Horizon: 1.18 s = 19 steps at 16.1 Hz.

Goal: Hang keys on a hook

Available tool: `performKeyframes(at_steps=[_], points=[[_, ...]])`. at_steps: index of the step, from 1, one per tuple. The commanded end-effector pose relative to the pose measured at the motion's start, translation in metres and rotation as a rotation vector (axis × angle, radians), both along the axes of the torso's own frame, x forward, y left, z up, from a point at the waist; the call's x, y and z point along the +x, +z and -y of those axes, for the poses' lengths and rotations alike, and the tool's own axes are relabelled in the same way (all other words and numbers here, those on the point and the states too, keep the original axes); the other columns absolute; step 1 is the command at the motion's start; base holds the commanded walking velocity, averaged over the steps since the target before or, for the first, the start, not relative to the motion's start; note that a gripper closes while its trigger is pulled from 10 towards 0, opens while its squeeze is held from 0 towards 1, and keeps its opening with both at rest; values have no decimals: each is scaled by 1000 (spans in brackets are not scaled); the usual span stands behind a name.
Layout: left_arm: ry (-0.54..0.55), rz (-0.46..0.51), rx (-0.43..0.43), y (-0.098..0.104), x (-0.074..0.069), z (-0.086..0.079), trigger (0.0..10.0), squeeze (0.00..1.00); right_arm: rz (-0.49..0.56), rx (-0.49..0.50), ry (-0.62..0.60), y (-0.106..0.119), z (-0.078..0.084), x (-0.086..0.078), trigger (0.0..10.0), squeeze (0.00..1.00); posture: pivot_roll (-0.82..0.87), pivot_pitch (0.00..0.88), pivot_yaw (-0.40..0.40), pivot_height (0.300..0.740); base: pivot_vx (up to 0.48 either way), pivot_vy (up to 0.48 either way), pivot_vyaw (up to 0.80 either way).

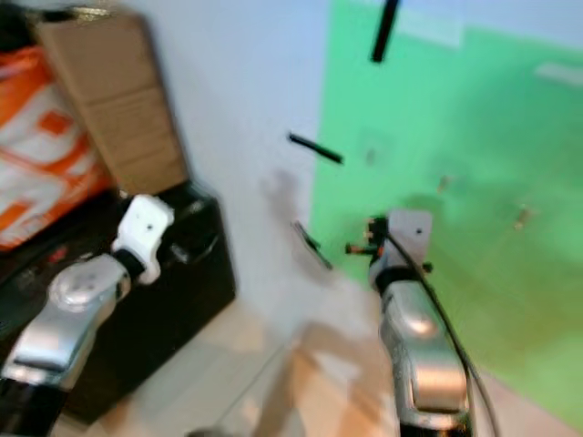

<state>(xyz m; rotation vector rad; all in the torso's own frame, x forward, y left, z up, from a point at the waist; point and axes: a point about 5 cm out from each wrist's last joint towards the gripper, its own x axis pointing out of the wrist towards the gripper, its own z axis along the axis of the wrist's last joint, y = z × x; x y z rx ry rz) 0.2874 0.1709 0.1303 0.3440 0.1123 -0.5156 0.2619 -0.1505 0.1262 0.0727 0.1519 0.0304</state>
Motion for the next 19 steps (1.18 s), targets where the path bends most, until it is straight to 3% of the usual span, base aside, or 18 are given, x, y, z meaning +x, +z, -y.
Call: performKeyframes(at_steps=[1, 7, 12, 19], points=[[-54, 6, -24, 5, 0, 7, 10000, 0, 22, 2, 8, 5, 3, -1, 10000, 0, -39, 0, 35, 740, 0, 0, 0], [-272, -92, -62, 8, -15, 9, 10000, 0, 36, -3, 85, 9, -5, 1, 10000, 0, -41, 0, 32, 740, 0, 0, 0], [-383, -141, -128, 15, -21, 15, 10000, 0, 75, 16, 123, 22, -11, 18, 10000, 0, -27, 0, 20, 740, 0, 0, 0], [-425, -164, -149, 19, -25, 16, 10000, 0, 127, 139, 136, 41, -16, 30, 10000, 0, -25, 0, 20, 740, 0, 0, 0]])
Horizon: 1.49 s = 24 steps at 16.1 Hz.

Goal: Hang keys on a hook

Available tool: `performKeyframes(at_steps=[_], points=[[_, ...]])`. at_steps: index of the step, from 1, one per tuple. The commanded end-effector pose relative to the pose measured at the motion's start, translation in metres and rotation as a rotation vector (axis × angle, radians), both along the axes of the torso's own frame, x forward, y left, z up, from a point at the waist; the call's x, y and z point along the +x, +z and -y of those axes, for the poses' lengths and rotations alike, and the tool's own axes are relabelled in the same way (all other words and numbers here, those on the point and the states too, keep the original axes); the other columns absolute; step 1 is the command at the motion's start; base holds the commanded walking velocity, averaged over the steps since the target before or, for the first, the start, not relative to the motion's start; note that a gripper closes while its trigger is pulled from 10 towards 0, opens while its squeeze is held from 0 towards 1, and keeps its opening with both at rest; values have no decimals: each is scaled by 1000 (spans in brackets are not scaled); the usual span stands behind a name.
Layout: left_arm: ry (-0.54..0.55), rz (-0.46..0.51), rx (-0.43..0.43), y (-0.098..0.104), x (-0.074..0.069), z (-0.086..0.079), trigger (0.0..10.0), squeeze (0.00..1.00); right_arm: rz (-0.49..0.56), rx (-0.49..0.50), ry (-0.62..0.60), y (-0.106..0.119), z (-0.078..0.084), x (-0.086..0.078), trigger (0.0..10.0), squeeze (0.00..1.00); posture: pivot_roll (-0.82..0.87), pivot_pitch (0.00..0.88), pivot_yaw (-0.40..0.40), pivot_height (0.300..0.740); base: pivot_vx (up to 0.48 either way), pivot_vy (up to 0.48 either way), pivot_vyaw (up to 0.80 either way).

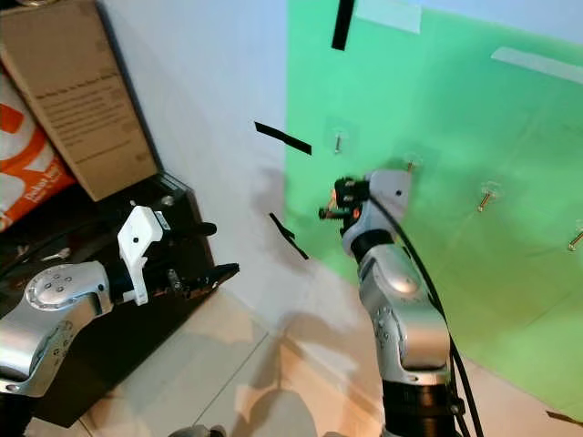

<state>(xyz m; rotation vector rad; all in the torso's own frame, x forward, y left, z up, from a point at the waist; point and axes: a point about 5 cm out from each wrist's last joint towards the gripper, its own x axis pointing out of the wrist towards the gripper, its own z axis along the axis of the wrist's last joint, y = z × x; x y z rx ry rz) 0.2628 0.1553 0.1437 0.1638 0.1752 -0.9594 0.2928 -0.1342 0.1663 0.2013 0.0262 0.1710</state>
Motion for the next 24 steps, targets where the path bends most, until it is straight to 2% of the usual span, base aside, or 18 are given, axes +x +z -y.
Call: performKeyframes(at_steps=[1, 7, 16, 24], points=[[-15, 15, 3, 6, 0, 0, 10000, 0, 16, 53, 14, 8, 0, 3, 10000, 0, -25, 0, 19, 740, 0, 0, 0], [-20, 16, -16, 10, -3, 3, 10000, 0, 41, 253, 4, 25, 3, 13, 10000, 0, -11, 0, 0, 740, 0, 0, 0], [-26, 13, -24, 12, -4, 6, 10000, 0, 33, 293, 45, 28, -1, 16, 10000, 0, -6, 0, -5, 740, 0, 0, 0], [-34, 10, -28, 10, -5, 11, 10000, 0, 15, 311, 8, 25, 3, 20, 10000, 0, -4, 0, -30, 740, 0, 0, 0]])
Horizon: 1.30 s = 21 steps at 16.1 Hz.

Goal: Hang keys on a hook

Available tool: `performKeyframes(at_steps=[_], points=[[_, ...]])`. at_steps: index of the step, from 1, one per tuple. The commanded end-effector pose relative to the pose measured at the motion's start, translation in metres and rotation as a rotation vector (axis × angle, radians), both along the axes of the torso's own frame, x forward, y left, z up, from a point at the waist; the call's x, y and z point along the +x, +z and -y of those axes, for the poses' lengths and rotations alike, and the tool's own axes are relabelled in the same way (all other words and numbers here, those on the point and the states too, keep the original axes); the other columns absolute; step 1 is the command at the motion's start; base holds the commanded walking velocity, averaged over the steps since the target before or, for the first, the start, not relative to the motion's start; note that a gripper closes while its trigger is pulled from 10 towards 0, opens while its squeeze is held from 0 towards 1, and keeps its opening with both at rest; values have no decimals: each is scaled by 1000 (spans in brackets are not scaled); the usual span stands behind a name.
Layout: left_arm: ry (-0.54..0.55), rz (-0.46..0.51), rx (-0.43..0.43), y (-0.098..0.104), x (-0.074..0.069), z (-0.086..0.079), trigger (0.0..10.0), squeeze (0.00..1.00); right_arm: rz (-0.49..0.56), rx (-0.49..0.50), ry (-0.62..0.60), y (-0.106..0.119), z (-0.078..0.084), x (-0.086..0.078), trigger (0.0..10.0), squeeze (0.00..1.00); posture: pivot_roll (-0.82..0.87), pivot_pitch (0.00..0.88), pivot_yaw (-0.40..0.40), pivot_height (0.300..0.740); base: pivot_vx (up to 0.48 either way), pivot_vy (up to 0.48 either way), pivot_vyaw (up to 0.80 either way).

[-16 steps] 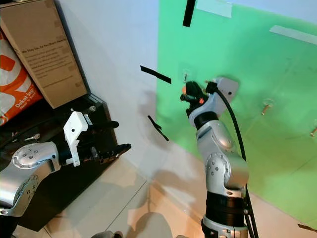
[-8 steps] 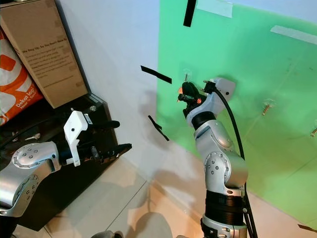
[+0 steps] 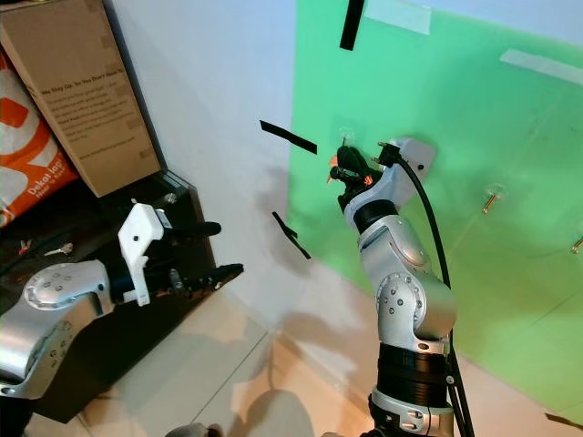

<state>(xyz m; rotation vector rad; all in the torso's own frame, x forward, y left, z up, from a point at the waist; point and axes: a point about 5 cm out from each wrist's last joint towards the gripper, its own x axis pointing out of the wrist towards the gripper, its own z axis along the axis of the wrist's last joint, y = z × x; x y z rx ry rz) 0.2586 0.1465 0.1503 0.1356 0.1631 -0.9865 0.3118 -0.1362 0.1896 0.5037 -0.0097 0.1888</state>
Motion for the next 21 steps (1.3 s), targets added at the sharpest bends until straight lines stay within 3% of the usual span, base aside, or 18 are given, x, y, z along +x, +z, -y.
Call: performKeyframes(at_steps=[1, 15, 21], points=[[-12, 18, 2, 3, 0, 4, 10000, 0, -13, 3, -22, 0, 4, 2, 10000, 0, -7, 0, -37, 740, 0, 0, 0], [-30, -1, 12, 0, -6, 1, 10000, 0, -126, -25, -111, -23, 6, -1, 10000, 0, -8, 0, -10, 740, 0, 0, 0], [-33, 1, 3, 8, -10, 8, 10000, 0, -150, -28, -110, -28, 8, -2, 10000, 0, -4, 0, -22, 740, 0, 0, 0]])
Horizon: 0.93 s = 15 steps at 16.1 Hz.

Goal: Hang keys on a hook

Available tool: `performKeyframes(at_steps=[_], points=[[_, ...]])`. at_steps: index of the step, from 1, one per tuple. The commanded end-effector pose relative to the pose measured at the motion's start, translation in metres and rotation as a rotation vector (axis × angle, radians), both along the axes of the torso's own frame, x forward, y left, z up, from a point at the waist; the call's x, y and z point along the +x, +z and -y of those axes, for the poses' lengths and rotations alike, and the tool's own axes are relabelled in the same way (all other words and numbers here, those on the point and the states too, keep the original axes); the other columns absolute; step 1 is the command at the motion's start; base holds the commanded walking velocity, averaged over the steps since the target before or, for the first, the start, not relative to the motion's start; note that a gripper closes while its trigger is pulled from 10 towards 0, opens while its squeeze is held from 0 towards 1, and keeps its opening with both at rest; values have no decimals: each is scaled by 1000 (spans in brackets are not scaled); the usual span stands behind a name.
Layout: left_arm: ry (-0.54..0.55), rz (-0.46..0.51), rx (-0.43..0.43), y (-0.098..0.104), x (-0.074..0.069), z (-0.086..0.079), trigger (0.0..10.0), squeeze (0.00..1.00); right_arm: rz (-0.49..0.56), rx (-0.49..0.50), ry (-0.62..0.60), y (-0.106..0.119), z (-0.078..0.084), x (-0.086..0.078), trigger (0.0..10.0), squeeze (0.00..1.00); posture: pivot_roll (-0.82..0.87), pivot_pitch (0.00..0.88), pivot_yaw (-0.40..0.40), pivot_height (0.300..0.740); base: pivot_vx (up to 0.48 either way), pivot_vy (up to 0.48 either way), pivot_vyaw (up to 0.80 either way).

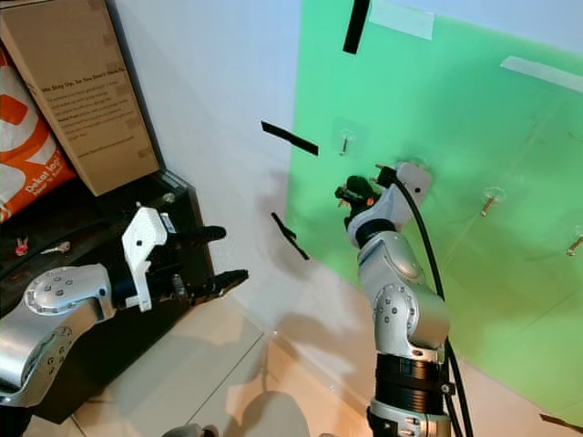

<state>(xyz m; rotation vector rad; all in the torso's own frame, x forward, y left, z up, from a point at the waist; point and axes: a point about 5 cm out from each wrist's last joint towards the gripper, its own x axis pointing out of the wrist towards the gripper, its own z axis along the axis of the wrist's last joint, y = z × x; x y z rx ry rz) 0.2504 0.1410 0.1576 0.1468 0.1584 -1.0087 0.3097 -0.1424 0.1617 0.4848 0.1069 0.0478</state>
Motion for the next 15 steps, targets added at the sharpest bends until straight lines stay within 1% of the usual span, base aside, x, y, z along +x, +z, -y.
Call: performKeyframes(at_steps=[1, 2, 5, 7, 10, 15], points=[[-11, -6, -2, 2, -2, 2, 10000, 0, 24, 6, 32, 4, -3, -1, 10000, 0, -4, 0, -20, 740, 0, 0, 0], [-12, -5, -1, 3, -2, 2, 10000, 0, 77, 40, 75, 13, -9, -2, 10000, 0, -5, 0, -18, 740, 0, 0, 0], [-12, -5, 0, 5, -1, 2, 10000, 0, 158, 45, 143, 27, -19, -3, 10000, 0, -7, 0, -18, 740, 0, 0, 0], [-9, -7, -1, 4, -1, 2, 10000, 0, 170, 48, 145, 29, -19, -2, 10000, 0, -7, 0, -19, 740, 0, 0, 0], [-5, -12, -2, 2, 0, 1, 10000, 0, 180, 64, 111, 31, -15, 2, 10000, 0, -6, 0, -19, 740, 0, 0, 0], [-3, -14, -1, 1, 1, 0, 10000, 0, 180, 90, 73, 35, -17, 11, 10000, 0, -4, 0, -21, 740, 0, 0, 0]])
